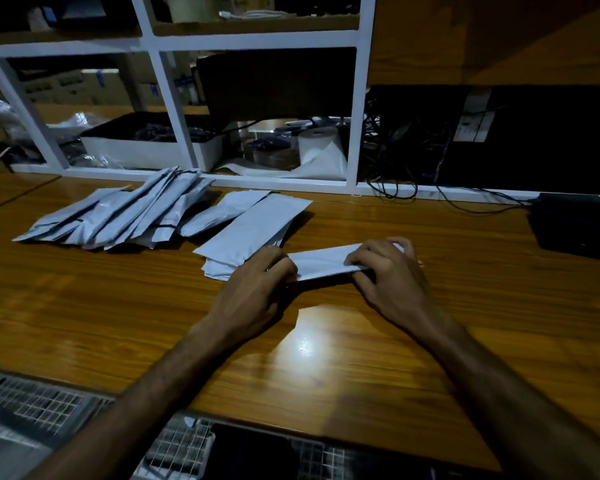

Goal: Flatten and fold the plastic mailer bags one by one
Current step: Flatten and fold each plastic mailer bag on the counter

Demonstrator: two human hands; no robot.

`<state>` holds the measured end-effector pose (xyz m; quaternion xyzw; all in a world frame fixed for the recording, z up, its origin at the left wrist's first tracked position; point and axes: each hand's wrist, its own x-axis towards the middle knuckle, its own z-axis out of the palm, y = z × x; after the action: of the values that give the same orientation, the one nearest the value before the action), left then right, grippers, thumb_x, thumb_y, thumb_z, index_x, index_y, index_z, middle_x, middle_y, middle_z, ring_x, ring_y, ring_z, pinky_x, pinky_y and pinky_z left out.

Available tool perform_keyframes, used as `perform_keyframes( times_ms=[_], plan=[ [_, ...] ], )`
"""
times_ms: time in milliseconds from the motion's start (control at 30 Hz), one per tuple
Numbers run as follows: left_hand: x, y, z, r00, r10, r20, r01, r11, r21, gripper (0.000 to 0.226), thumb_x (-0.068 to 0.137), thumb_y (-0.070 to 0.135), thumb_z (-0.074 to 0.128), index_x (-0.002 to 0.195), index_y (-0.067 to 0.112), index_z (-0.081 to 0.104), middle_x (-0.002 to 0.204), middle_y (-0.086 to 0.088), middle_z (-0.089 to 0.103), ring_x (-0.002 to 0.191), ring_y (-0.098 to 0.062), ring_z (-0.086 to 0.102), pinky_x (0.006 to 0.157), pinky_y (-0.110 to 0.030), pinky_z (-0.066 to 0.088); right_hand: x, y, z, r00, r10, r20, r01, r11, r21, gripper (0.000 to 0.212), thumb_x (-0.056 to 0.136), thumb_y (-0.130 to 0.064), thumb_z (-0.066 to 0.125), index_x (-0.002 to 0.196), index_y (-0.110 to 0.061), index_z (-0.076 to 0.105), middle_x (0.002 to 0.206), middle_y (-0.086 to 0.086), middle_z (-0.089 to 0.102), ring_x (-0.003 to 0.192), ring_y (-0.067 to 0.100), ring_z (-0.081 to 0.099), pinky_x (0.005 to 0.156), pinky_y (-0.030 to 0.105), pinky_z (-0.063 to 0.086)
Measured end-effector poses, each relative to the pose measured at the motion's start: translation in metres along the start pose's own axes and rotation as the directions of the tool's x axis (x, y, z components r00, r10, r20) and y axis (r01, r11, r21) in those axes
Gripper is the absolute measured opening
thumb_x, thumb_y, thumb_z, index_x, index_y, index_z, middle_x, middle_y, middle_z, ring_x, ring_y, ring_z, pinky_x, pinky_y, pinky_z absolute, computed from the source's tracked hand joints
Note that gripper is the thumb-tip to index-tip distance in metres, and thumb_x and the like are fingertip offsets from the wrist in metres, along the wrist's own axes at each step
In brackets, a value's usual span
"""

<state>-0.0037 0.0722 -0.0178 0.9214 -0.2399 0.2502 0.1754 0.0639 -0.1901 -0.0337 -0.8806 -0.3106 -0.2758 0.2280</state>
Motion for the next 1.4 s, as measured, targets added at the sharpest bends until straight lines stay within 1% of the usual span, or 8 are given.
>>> perform_keyframes(
  times_ms=[200, 400, 667, 800, 900, 1033, 1200, 1400],
  plan=[
    [-0.01, 0.027, -0.001, 0.998, 0.028, 0.062, -0.026, 0.999, -0.028, 0.016, 0.092, 0.014, 0.074, 0.1, 0.015, 0.06, 0.107, 0.002, 0.053, 0.094, -0.016, 0.051, 0.067, -0.039, 0.05, -0.041, -0.013, -0.034, 0.998, 0.024, 0.063, -0.022, 0.999, -0.03, 0.018, 0.087, -0.017, 0.08, 0.103, -0.024, 0.074, 0.102, -0.007, 0.068, 0.102, 0.017, 0.064, 0.097, 0.044, 0.04],
    [-0.033, 0.059, -0.005, 0.999, 0.013, 0.049, -0.009, 0.996, -0.089, 0.012, 0.093, 0.011, 0.069, 0.1, 0.015, 0.06, 0.109, 0.004, 0.054, 0.094, -0.017, 0.054, 0.066, -0.04, 0.05, -0.086, -0.026, -0.06, 0.993, 0.072, 0.094, -0.069, 0.997, -0.036, 0.015, 0.093, -0.026, 0.073, 0.108, -0.027, 0.075, 0.104, -0.01, 0.067, 0.102, 0.015, 0.063, 0.098, 0.04, 0.036],
    [-0.054, 0.09, -0.002, 0.996, -0.068, 0.065, 0.075, 0.992, -0.104, 0.027, 0.085, 0.0, 0.076, 0.098, 0.018, 0.061, 0.11, 0.005, 0.054, 0.099, -0.016, 0.053, 0.07, -0.037, 0.052, -0.124, -0.051, -0.084, 0.976, 0.205, 0.075, -0.209, 0.977, 0.047, 0.018, 0.092, -0.046, 0.066, 0.101, -0.032, 0.074, 0.105, -0.019, 0.064, 0.102, 0.006, 0.06, 0.097, 0.042, 0.039],
    [-0.058, 0.11, 0.001, 0.991, -0.124, -0.055, 0.114, 0.981, -0.155, 0.004, 0.096, 0.018, 0.066, 0.1, 0.017, 0.065, 0.107, 0.008, 0.055, 0.099, -0.018, 0.053, 0.075, -0.041, 0.049, -0.13, -0.058, -0.09, 0.948, 0.318, -0.003, -0.316, 0.942, 0.114, 0.028, 0.092, -0.051, 0.063, 0.107, -0.029, 0.074, 0.109, -0.018, 0.065, 0.104, 0.006, 0.061, 0.095, 0.028, 0.041],
    [-0.048, 0.131, 0.01, 0.984, -0.169, -0.055, 0.158, 0.973, -0.166, 0.014, 0.1, 0.027, 0.059, 0.108, 0.02, 0.068, 0.113, 0.007, 0.058, 0.105, -0.018, 0.054, 0.08, -0.042, 0.051, -0.127, -0.062, -0.085, 0.904, 0.426, -0.016, -0.42, 0.897, 0.14, 0.03, 0.099, -0.041, 0.059, 0.121, -0.026, 0.071, 0.122, -0.014, 0.067, 0.113, 0.008, 0.062, 0.096, 0.034, 0.052],
    [-0.023, 0.154, 0.032, 0.958, -0.284, 0.048, 0.288, 0.943, -0.169, 0.031, 0.105, 0.029, 0.054, 0.133, 0.021, 0.065, 0.139, 0.004, 0.056, 0.127, -0.014, 0.052, 0.101, -0.034, 0.048, -0.114, -0.063, -0.068, 0.877, 0.473, 0.089, -0.475, 0.88, 0.004, 0.046, 0.105, -0.036, 0.047, 0.144, -0.017, 0.06, 0.151, -0.005, 0.056, 0.143, 0.01, 0.047, 0.121, 0.032, 0.035],
    [-0.007, 0.161, 0.052, 0.936, -0.325, 0.138, 0.346, 0.922, -0.174, 0.043, 0.106, 0.014, 0.046, 0.147, 0.021, 0.055, 0.161, 0.001, 0.042, 0.144, -0.012, 0.037, 0.108, -0.018, 0.029, -0.095, -0.064, -0.059, 0.875, 0.42, 0.242, -0.408, 0.908, -0.101, 0.046, 0.111, -0.024, 0.035, 0.156, -0.015, 0.044, 0.166, 0.0, 0.035, 0.155, 0.012, 0.025, 0.125, 0.025, 0.007],
    [-0.011, 0.156, 0.062, 0.943, -0.229, 0.24, 0.261, 0.959, -0.11, 0.071, 0.088, 0.025, 0.018, 0.155, 0.021, 0.044, 0.163, -0.004, 0.039, 0.155, -0.018, 0.025, 0.129, -0.032, 0.015, -0.107, -0.062, -0.044, 0.871, 0.382, 0.309, -0.35, 0.924, -0.155, 0.064, 0.1, -0.029, 0.016, 0.161, -0.013, 0.032, 0.169, 0.005, 0.027, 0.158, 0.015, 0.015, 0.127, 0.029, -0.001]
  ],
)
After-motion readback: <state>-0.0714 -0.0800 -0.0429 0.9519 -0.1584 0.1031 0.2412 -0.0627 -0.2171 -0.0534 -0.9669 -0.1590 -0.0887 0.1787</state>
